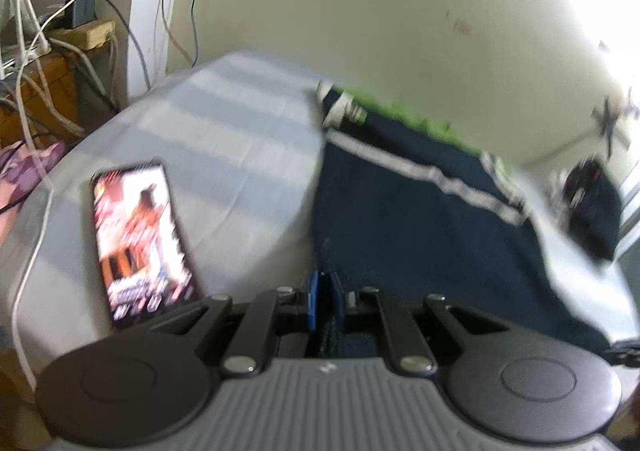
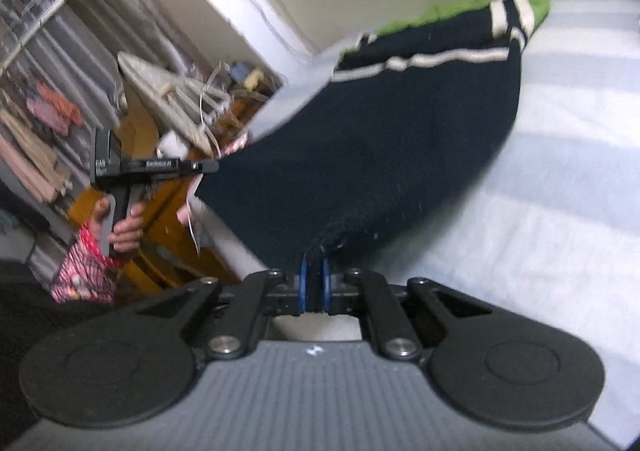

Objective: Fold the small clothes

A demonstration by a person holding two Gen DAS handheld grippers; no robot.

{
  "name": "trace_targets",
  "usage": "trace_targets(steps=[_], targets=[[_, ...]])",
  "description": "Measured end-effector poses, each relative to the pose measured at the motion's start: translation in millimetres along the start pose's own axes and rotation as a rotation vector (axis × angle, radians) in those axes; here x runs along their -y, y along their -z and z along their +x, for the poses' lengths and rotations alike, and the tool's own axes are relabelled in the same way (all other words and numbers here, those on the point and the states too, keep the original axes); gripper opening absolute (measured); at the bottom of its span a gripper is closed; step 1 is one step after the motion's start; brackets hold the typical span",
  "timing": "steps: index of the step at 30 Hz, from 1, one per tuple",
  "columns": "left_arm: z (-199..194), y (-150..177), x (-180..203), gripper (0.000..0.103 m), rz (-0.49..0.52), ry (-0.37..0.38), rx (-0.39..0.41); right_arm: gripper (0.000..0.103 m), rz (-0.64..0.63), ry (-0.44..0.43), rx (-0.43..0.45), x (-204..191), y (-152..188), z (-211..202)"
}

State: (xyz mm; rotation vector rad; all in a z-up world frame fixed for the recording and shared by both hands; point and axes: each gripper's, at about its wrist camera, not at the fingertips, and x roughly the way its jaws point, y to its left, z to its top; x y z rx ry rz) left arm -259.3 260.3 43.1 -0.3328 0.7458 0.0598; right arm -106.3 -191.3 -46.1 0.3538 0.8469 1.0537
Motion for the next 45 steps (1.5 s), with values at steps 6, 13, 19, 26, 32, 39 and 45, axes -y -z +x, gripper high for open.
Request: trace_targets(steps=[6,13,19,26,32,39,45], targets=[[41.1,-97.8,23.8,0.010,-0.034,0.022,0.084,0.010,0.030,0.050,0.250,23.5,-70.4,-20.8],[130.2,-141.6,31.4,0.074,-0.027,-0.187,0.050,0.051,0.032,0.463,0.340,68.4,-117.8,12.2],[140.8,-92.5,4.5,0.085,-0.035,-0.107,-0.046,0.052,0.058,0.393,0.297,69.4,-70.6,0.5],[156.3,-67.5,13.3,0.014,0.039,-0.100,-0.115,0.010,-0.027,0.356,0.178,54.3,-72.8,51.9],[144.7,-88.3,11.9,0.009,0.114,-0.103,-0.131,0.008,0.016,0.346,0.081,44.1,-52.9,47.2],[143.9,-86.5,32.5,0.039,0.273,-0.234,-0.105,0.019,-0.040,0.417,0.114,42.7,-69.1,37.1],[118.0,-145.7,41.8,0.046,0.249,-0.235,0.048,0.021,-0.196,0.472,0.196,26.7,-146.4,32.3]])
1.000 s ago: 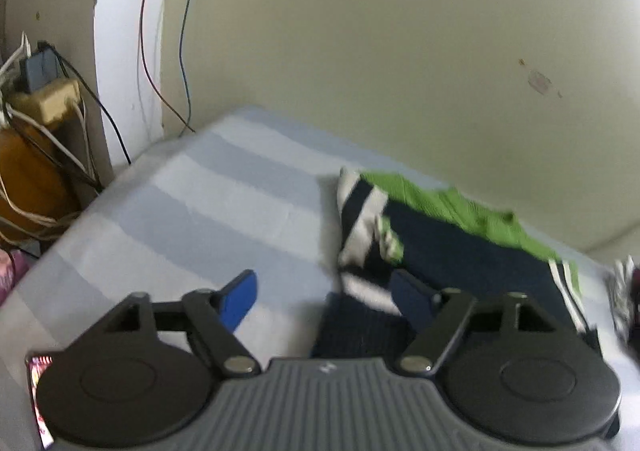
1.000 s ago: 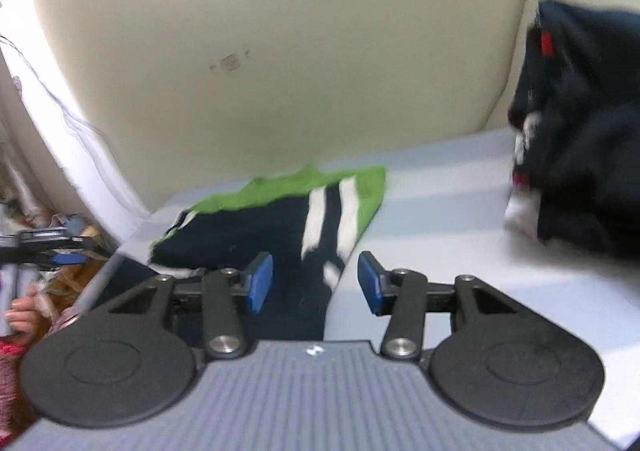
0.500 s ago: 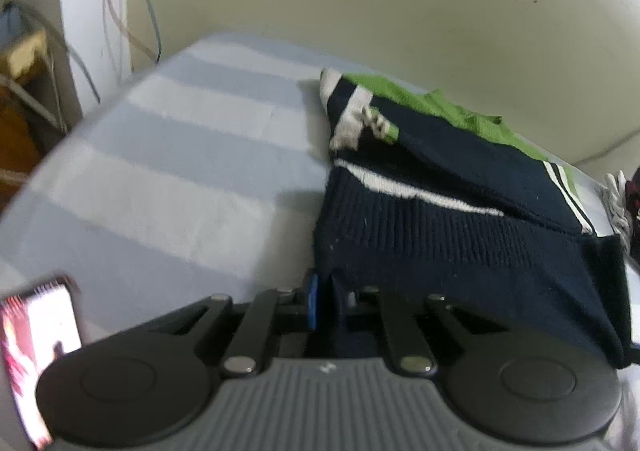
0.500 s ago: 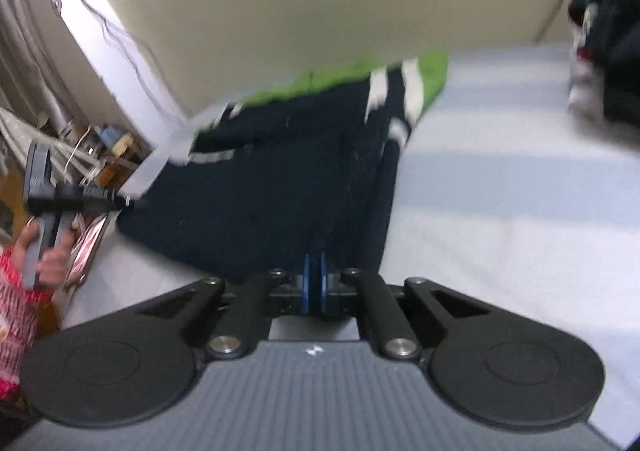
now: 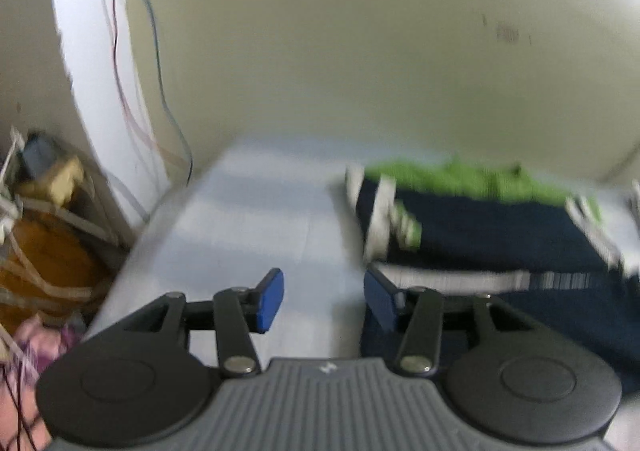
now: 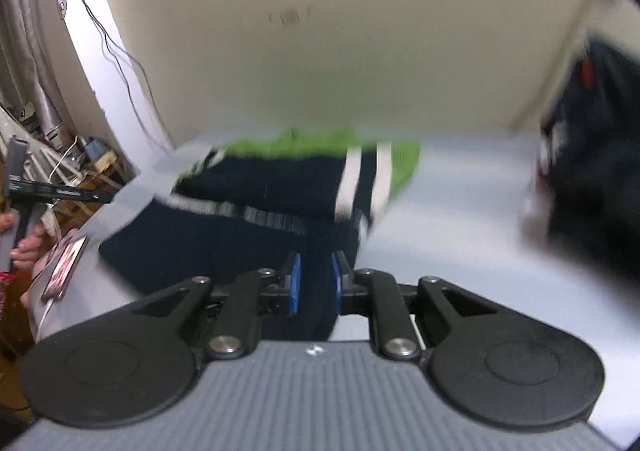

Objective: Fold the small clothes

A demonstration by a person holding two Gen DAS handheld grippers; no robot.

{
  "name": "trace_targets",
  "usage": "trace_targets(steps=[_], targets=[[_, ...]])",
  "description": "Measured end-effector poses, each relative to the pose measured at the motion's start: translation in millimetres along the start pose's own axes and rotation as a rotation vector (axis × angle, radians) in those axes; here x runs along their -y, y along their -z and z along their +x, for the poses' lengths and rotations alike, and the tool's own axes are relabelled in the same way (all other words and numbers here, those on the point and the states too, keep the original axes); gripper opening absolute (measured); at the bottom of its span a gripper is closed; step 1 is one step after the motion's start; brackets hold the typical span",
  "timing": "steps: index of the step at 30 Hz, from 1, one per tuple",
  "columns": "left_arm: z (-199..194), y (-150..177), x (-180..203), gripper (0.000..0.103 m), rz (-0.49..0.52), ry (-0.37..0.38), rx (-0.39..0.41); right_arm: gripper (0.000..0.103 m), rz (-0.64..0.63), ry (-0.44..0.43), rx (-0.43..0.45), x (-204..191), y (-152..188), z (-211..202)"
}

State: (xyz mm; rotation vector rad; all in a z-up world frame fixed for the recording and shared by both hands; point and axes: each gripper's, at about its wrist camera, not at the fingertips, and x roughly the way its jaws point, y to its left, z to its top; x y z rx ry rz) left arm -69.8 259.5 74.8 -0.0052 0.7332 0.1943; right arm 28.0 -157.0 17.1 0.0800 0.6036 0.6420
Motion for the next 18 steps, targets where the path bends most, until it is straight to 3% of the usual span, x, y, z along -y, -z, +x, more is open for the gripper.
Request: trace_targets(steps=[1,2,4,10,13,18], targets=[[5.6,-16.3,6.6,0.047,0.007,0.014,0.016,0.026,-0.026,-0.008,0.010,-1.3,-15.5,12.8],[14.1,-31.7,15.0,0.049,0.012,0.033,0.024,0.038,-0.044,-0.009,0.017,-1.9,-31.4,28.4],[41.2,-61.8,35.8,0.055,0.010,0.068,0.020,0.048,-0.038,-0.002,0.010,0.3,-61.6,67.8],[158.9,-113.7,103.0,0.059,-0.001,0.094,-0.072,0.054,-0.017,0.032,-0.091,15.9,-111.0,196.4],[212.9,-122.1,132.3,0.060,0.015,0.101,-0.126,0.058,-0.018,0.034,-0.148,30.9,-116.6,244.5],[268.4,-118.6,155.9,0.066,0.043,0.074,-0.173,0.061,0.001,0.033,-0.214,51.7,-112.4,300.8]])
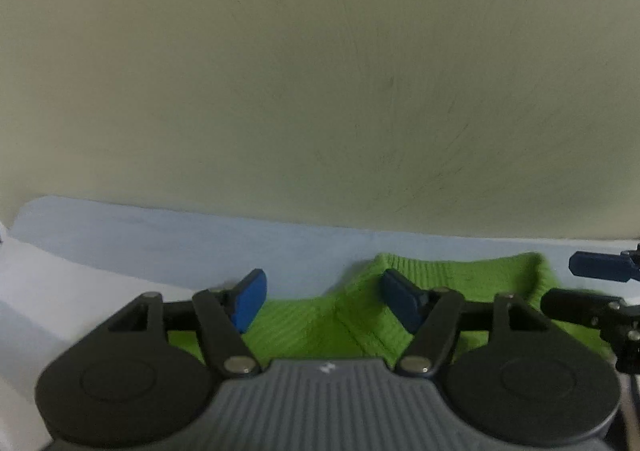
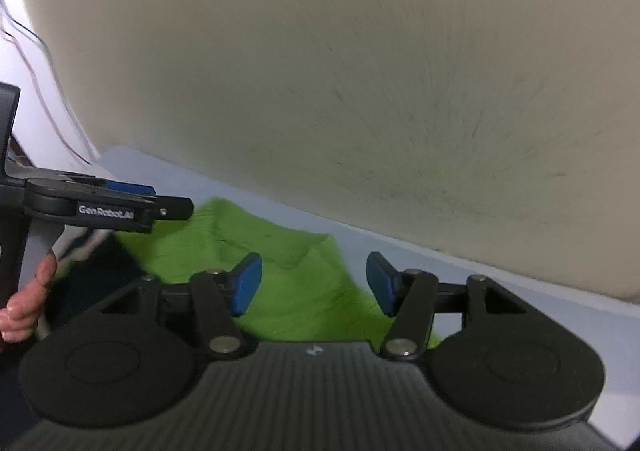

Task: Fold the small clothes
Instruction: 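Lay the folded sweater flat, green side up, and open both grippers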

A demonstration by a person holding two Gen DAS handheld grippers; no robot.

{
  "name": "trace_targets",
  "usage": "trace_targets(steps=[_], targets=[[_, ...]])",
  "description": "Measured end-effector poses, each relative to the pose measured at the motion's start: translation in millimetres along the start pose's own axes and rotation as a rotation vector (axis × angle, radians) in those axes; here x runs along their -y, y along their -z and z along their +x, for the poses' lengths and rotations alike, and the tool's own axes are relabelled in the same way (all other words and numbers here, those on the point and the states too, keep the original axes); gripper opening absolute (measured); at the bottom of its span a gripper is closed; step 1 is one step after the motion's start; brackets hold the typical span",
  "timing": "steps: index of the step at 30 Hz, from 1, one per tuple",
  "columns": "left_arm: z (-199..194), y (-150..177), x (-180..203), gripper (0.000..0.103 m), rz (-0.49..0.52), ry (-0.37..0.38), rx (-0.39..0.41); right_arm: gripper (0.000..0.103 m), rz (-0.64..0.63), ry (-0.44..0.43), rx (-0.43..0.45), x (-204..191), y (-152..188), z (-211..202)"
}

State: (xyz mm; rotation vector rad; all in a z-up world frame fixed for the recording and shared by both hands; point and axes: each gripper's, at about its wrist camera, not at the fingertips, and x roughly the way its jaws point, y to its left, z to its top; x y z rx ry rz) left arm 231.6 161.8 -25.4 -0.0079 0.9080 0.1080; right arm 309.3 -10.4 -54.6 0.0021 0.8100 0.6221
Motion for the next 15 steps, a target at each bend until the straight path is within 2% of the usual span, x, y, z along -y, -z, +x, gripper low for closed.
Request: trace_targets(steps=[1,2,3,4,6,9,12,15], targets=[[2.1,1.5,0.6,0.055,-0.003,0.023,0.023,0.060,0.011,-0.014,-0.015,3.2,1.0,7.8],[2.5,2.3,1.5,0.046,-0.001,0.046,0.030,0.050,0.014,-0.032,-0.030,4.8,3.2,13.9],[0.7,3.1,3.2,0.024,0.004,0.075,0.035,0.040,-0.003,-0.032,-0.020,2.8,5.8,15.2],[-2.8,4.0,5.6,0.017,0.010,0.106,0.033,0.022,-0.032,-0.020,-0.005,-1.2,7.2,13.4],[-14.8,7.4,11.6,0.014,0.038,0.072,0.054,0.017,-0.049,-0.029,0.031,-8.0,9.3,-0.6],[-46.5,17.4,9.3,0.013,0.029,0.100,0.092,0.016,-0.072,-0.061,0.111,-22.9,12.0,-41.6],[-102.6,39.5,-0.8,0.013,0.005,0.160,0.179,0.016,-0.154,-0.093,0.185,-53.0,25.4,-95.0],[-169.5,83.6,-16.4,0.014,-0.011,0.189,0.268,0.016,-0.299,-0.109,0.236,-93.2,64.2,-150.4]])
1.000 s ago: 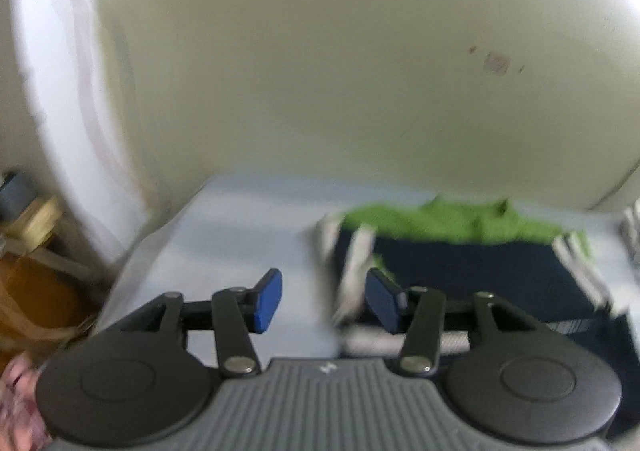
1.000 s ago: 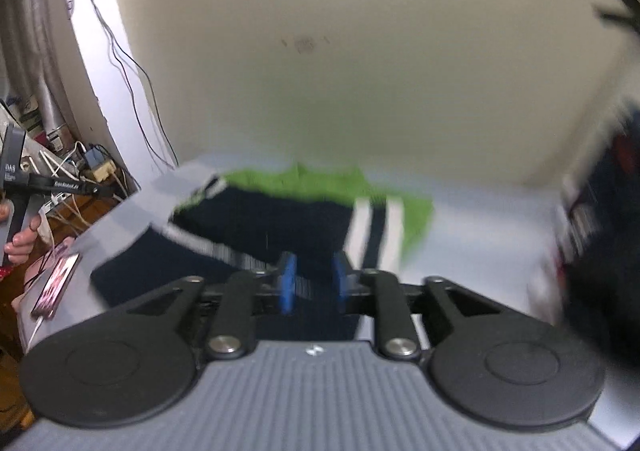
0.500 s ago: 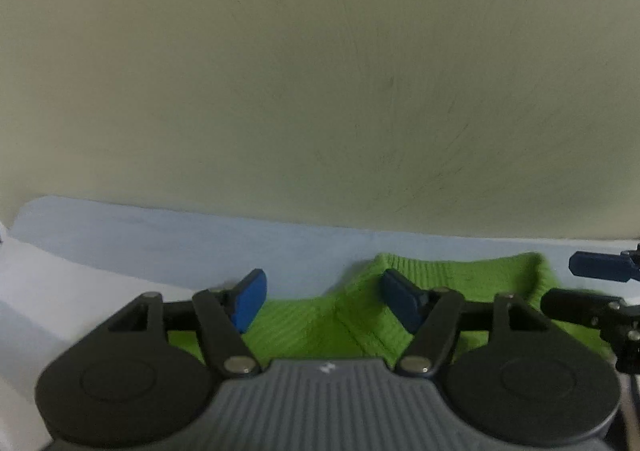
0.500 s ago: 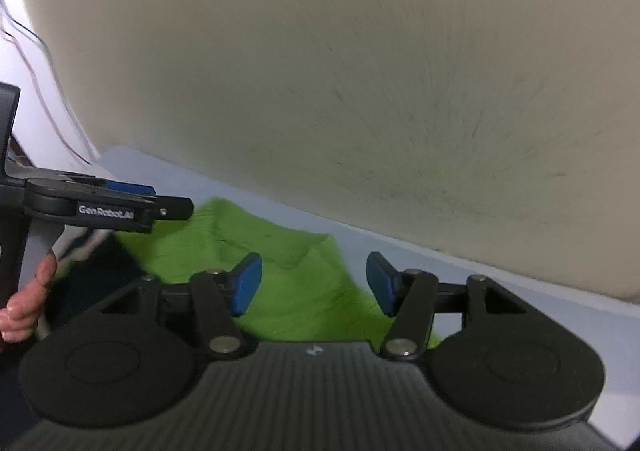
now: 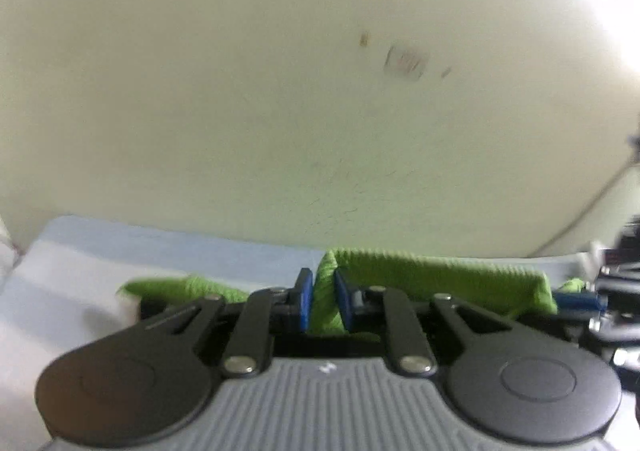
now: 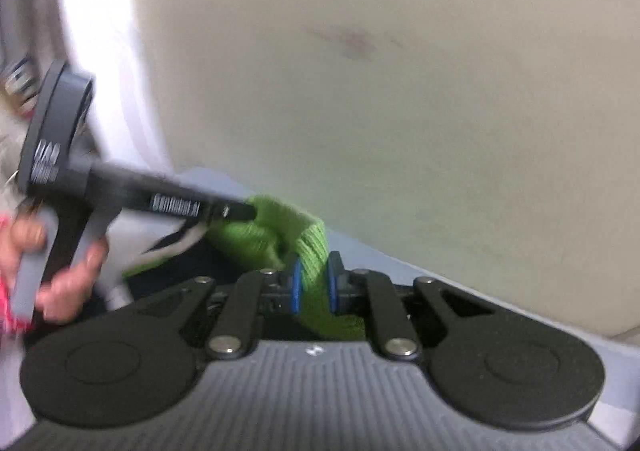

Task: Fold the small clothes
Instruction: 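Lay the folded sweater flat, green side up, and open both grippers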

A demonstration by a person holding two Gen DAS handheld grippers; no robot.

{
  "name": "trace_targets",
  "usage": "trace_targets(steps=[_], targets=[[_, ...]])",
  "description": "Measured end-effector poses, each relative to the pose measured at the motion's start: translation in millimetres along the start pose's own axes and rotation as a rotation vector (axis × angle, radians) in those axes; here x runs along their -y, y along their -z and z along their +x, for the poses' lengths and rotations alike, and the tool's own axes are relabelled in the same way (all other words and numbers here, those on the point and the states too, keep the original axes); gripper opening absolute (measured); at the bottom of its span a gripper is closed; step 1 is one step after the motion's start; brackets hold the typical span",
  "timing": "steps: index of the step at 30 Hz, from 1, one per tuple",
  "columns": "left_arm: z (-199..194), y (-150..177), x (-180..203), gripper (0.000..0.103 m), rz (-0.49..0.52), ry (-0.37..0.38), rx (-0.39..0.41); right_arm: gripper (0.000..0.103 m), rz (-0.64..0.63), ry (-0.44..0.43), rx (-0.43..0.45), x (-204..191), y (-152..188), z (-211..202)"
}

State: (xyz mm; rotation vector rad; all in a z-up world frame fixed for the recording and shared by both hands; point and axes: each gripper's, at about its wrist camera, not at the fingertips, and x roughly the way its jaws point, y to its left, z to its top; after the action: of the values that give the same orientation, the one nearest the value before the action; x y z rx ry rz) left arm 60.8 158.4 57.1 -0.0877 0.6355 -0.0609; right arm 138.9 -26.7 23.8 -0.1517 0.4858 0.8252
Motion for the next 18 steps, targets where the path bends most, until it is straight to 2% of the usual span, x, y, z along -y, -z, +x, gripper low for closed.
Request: trace_targets(steps=[4,6,9,11,14,15,17,18], targets=[[-87.5,65.3,-1.5,0.015,-0.036,0.064,0.053,0.016,-0.140,-0.023,0.017,-65.9,47.8,-62.1],[-111.7,99.9,0.7,0.017,-0.039,0.066,0.049,0.016,-0.181,-0.012,0.014,-94.2,81.8,-80.9],[-119.1,151.8,7.7,0.021,-0.046,0.036,-0.006,0.017,-0.213,0.004,-0.008,-127.1,130.1,-93.7],[-120.8,175.1,2.7,0.026,-0.070,0.011,-0.041,0.025,-0.232,0.030,-0.050,-137.4,155.1,-90.2],[-131.3,178.2,-15.4,0.045,-0.159,0.017,-0.016,0.028,-0.191,0.040,-0.048,-133.1,169.3,-100.7],[-138.1,174.7,-24.2,0.055,-0.196,0.001,0.015,0.033,-0.157,0.015,-0.044,-125.7,163.0,-104.9],[-138.7,162.8,-44.2,0.071,-0.258,-0.035,0.065,0.049,-0.080,-0.011,0.015,-116.8,152.7,-119.3],[-139.1,157.5,-53.2,0.090,-0.286,-0.066,0.093,0.052,-0.051,0.009,0.057,-113.4,149.2,-131.2]])
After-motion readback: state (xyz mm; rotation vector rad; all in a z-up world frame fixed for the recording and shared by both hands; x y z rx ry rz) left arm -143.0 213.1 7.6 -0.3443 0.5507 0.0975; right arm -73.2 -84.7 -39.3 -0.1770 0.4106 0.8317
